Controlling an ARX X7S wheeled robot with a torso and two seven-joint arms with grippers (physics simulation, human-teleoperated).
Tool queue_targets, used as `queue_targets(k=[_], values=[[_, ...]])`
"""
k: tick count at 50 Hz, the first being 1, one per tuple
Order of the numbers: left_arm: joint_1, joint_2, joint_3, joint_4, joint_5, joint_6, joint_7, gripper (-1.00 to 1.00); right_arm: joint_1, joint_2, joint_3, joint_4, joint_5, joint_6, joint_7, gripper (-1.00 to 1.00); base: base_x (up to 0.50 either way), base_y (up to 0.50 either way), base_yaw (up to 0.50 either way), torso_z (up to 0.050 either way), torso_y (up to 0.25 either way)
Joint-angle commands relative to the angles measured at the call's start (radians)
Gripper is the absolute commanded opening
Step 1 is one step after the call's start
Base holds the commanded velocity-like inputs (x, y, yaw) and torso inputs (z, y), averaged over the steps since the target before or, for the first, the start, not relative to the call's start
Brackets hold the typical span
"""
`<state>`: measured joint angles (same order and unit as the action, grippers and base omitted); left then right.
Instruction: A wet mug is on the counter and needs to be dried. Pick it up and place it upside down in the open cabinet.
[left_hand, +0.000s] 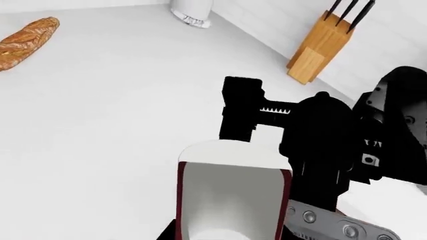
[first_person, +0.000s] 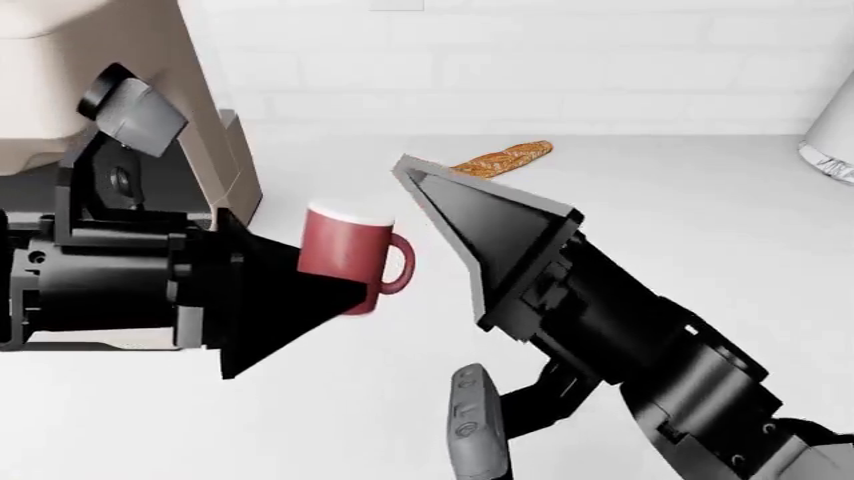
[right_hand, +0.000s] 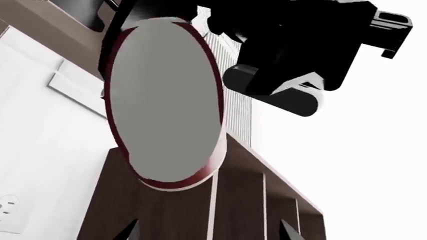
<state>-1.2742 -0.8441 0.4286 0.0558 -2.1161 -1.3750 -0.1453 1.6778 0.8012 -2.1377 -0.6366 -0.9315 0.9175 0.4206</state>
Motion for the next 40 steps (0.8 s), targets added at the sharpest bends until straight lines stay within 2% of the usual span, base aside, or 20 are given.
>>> queue_targets(k=[1,5,11,20,31,40], values=[[0.016,-0.03,-0.019,0.026,0.0,0.021,-0.003,-1.0,-0.006,0.038,0.098,0.01,0.14,-0.001,0.038,1.0,0.0,0.0,0.0,0.0,0.0],[0.021,-0.041,-0.025,0.039,-0.005,0.029,-0.005,-1.0,-0.027,0.043,0.169,-0.005,0.24,0.022,0.035,1.0,0.0,0.0,0.0,0.0,0.0],[0.027,-0.047,-0.031,0.053,-0.003,0.041,-0.007,-1.0,-0.116,0.039,0.468,-0.047,0.602,0.078,0.008,1.0,0.0,0.0,0.0,0.0,0.0],[0.054,-0.056,-0.05,0.091,0.013,0.078,-0.024,-1.0,-0.238,0.039,0.805,-0.032,0.931,0.092,0.033,1.0,0.0,0.0,0.0,0.0,0.0],[0.083,-0.065,-0.069,0.146,0.022,0.122,-0.054,-1.0,-0.432,0.034,1.294,-0.111,1.337,0.157,0.12,1.0,0.0,0.0,0.0,0.0,0.001],[0.124,-0.093,-0.111,0.235,-0.004,0.206,-0.126,-1.0,-0.58,-0.047,1.665,-0.186,1.632,0.298,0.253,1.0,0.0,0.0,0.0,0.0,0.0]])
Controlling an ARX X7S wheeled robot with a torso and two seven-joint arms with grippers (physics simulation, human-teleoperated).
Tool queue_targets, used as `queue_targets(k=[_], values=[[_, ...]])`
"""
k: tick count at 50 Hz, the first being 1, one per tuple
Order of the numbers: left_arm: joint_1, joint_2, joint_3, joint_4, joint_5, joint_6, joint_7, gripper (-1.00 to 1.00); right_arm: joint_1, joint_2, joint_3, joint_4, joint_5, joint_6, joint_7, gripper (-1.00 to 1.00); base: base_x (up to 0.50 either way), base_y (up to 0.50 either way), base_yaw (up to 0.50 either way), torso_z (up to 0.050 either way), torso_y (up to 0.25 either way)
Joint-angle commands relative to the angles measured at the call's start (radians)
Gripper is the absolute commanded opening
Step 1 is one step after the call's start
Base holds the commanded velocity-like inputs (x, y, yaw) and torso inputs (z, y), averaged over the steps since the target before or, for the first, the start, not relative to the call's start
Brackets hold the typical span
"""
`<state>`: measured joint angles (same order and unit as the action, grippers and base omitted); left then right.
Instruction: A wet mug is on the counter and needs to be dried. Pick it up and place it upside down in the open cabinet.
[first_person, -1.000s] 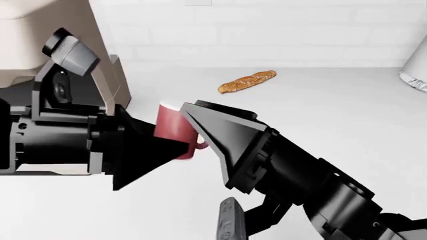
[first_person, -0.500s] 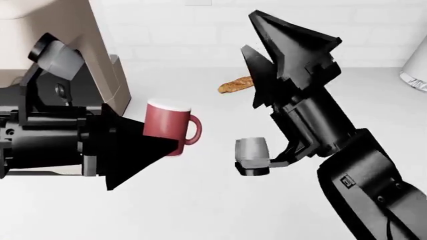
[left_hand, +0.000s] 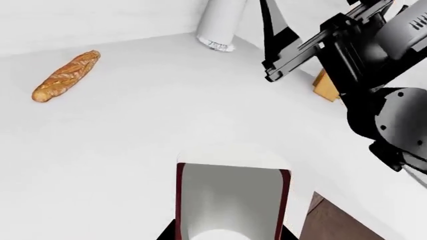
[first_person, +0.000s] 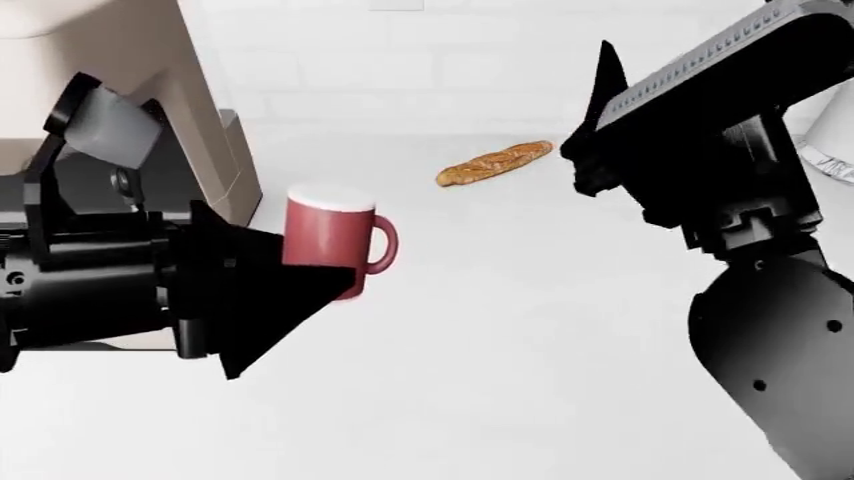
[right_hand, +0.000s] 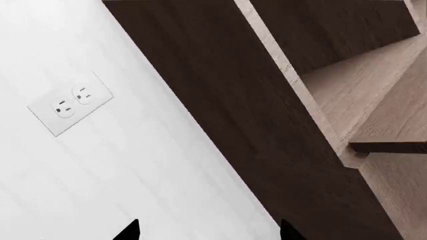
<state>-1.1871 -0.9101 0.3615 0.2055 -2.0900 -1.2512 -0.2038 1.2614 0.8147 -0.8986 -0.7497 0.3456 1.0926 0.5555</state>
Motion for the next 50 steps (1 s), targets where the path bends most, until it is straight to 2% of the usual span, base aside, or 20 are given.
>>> queue_targets(k=[1,8,14,26,34,41,50], values=[[0.041,-0.032,-0.05,0.1,-0.036,0.094,-0.08,-1.0,-0.17,-0.071,0.453,-0.076,0.379,0.141,0.129,1.0,0.0,0.0,0.0,0.0,0.0],[0.085,-0.068,-0.103,0.222,-0.059,0.187,-0.18,-1.0,-0.224,-0.117,0.582,-0.114,0.483,0.196,0.191,1.0,0.0,0.0,0.0,0.002,0.0],[0.122,-0.105,-0.155,0.364,-0.082,0.287,-0.312,-1.0,-0.268,-0.134,0.636,-0.127,0.519,0.201,0.225,1.0,0.0,0.0,0.0,0.0,0.0],[0.01,-0.176,-0.186,0.57,-0.274,0.467,-0.573,-1.0,-0.301,-0.149,0.712,-0.151,0.598,0.222,0.256,1.0,0.0,0.0,0.0,0.0,0.001],[-0.208,-0.159,-0.132,0.594,-0.35,0.519,-0.714,-1.0,-0.297,-0.151,0.722,-0.151,0.62,0.233,0.269,1.0,0.0,0.0,0.0,0.0,0.0],[-0.46,-0.079,-0.026,0.489,-0.393,0.503,-0.813,-1.0,-0.289,-0.148,0.715,-0.139,0.623,0.234,0.27,1.0,0.0,0.0,0.0,0.0,0.0],[-0.676,0.013,0.064,0.365,-0.415,0.488,-0.895,-1.0,-0.307,-0.133,0.69,-0.117,0.596,0.203,0.255,1.0,0.0,0.0,0.0,0.0,0.0]])
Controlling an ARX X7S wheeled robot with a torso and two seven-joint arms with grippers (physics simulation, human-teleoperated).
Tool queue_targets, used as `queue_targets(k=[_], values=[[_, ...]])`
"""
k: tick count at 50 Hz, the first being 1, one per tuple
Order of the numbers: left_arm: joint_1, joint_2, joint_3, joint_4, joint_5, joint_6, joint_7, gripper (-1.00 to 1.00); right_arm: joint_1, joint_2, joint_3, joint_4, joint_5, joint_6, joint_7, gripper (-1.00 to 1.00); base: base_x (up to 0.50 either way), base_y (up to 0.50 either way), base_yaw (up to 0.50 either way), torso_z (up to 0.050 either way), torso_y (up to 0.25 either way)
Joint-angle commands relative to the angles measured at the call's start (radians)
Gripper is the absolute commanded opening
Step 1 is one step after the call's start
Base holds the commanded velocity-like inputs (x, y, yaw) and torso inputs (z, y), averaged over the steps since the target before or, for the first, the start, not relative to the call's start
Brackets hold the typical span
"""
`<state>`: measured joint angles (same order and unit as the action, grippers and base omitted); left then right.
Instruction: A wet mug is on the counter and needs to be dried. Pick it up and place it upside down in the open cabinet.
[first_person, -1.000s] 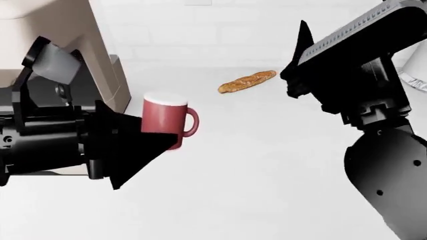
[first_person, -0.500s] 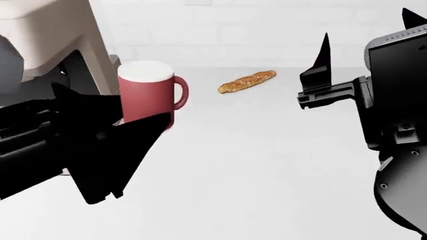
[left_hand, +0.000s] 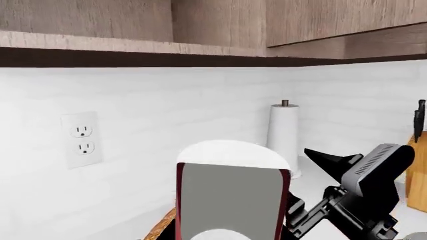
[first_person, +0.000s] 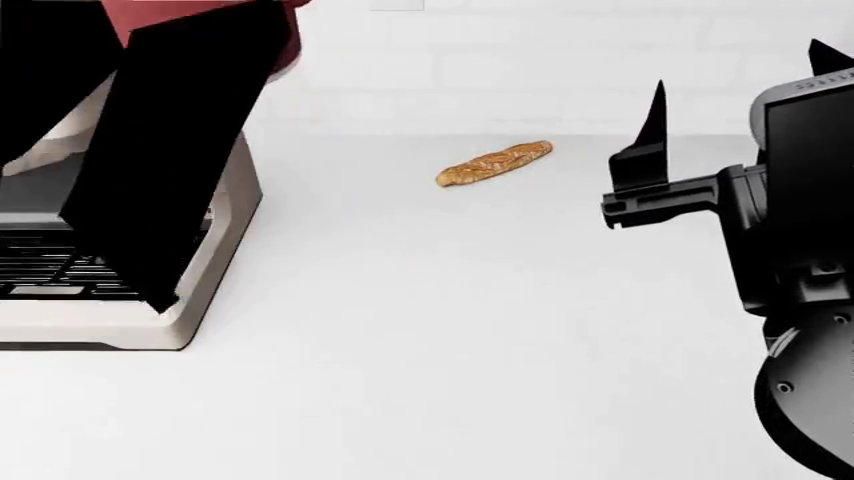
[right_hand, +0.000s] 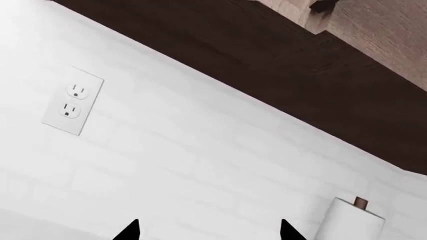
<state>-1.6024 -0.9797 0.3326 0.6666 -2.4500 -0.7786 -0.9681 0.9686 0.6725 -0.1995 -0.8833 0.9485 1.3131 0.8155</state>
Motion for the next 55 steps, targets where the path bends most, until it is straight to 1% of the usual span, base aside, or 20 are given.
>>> queue_targets(k=[1,9,19,28,41,45,48,51,55], values=[[-0.281,0.09,0.1,-0.107,-0.057,0.014,-0.138,-1.0,-0.013,0.01,-0.009,0.018,-0.006,-0.018,-0.005,1.0,0.0,0.0,0.0,0.0,0.0],[-0.413,0.16,0.161,-0.247,-0.034,-0.024,-0.161,-1.0,-0.007,0.015,0.002,0.019,0.014,-0.008,0.002,1.0,0.0,0.0,0.0,0.0,0.0],[-0.54,0.229,0.226,-0.422,0.014,-0.091,-0.16,-1.0,-0.013,0.021,0.004,0.023,0.022,-0.014,0.005,1.0,0.0,0.0,0.0,0.0,0.0],[-0.623,0.296,0.278,-0.611,0.097,-0.17,-0.106,-1.0,-0.008,0.028,-0.005,0.027,0.021,-0.014,0.008,1.0,0.0,0.0,0.0,0.0,0.0],[-0.732,0.384,0.324,-0.824,0.217,-0.256,-0.046,-1.0,-0.003,0.04,0.004,0.034,0.033,-0.018,0.01,1.0,0.0,0.0,0.0,0.0,0.0],[-0.748,0.417,0.305,-0.888,0.258,-0.292,-0.04,-1.0,0.001,0.043,0.002,0.035,0.035,-0.017,0.01,1.0,0.0,0.0,0.0,0.0,0.0],[-0.751,0.454,0.261,-0.944,0.311,-0.339,-0.039,-1.0,0.005,0.045,-0.003,0.037,0.034,-0.018,0.009,1.0,0.0,0.0,0.0,0.0,0.0],[-0.751,0.499,0.215,-1.016,0.406,-0.4,-0.022,-1.0,0.006,0.047,-0.006,0.041,0.033,-0.021,0.007,1.0,0.0,0.0,0.0,0.0,0.003],[-0.751,0.545,0.172,-1.097,0.535,-0.456,0.029,-1.0,0.003,0.049,-0.011,0.043,0.029,-0.029,0.005,1.0,0.0,0.0,0.0,0.0,0.0]])
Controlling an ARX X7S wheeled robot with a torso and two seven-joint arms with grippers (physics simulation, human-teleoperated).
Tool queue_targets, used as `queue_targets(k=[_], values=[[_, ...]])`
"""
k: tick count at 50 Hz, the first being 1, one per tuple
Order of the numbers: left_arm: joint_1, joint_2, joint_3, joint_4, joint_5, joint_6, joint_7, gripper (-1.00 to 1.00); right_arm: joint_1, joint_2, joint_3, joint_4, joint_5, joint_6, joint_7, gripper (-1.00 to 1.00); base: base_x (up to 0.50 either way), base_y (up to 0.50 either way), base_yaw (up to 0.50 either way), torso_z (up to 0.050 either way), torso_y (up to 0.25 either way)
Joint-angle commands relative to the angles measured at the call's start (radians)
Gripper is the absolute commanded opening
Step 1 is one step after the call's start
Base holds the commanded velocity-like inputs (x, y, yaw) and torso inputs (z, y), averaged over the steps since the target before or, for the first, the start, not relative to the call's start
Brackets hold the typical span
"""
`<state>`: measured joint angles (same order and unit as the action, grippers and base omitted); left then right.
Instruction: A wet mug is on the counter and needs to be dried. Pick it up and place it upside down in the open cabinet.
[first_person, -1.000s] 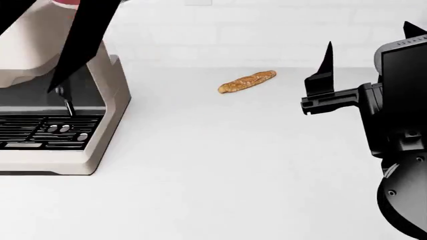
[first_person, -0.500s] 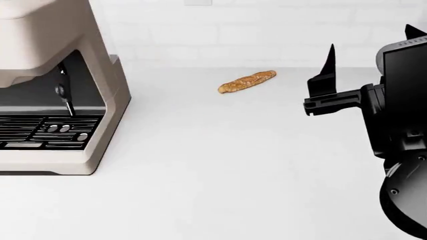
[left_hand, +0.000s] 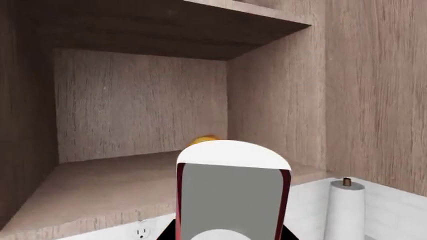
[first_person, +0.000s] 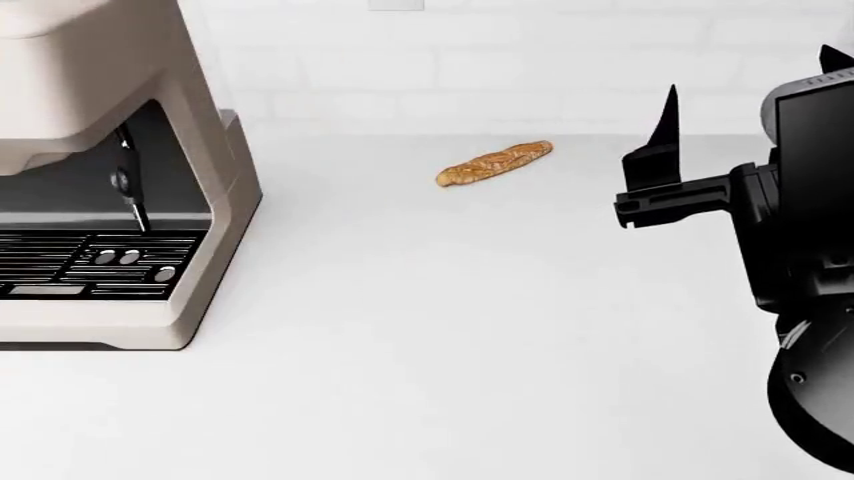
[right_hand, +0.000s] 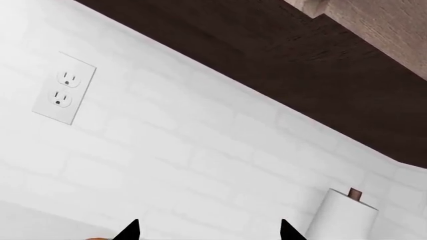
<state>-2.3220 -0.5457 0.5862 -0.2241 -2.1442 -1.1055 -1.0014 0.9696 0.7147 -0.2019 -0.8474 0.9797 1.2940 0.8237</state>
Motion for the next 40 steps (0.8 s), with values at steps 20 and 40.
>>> queue_targets(k=[20,40], values=[[-0.034,0.37,-0.542,-0.361,1.254,-0.384,0.482,-1.0,-0.033,0.03,-0.003,0.016,-0.016,-0.057,-0.015,1.0,0.0,0.0,0.0,0.0,0.0],[-0.034,0.499,-0.554,-0.586,1.85,-0.222,0.893,-1.0,-0.059,0.053,-0.019,0.035,-0.052,-0.108,-0.037,1.0,0.0,0.0,0.0,0.0,0.001]])
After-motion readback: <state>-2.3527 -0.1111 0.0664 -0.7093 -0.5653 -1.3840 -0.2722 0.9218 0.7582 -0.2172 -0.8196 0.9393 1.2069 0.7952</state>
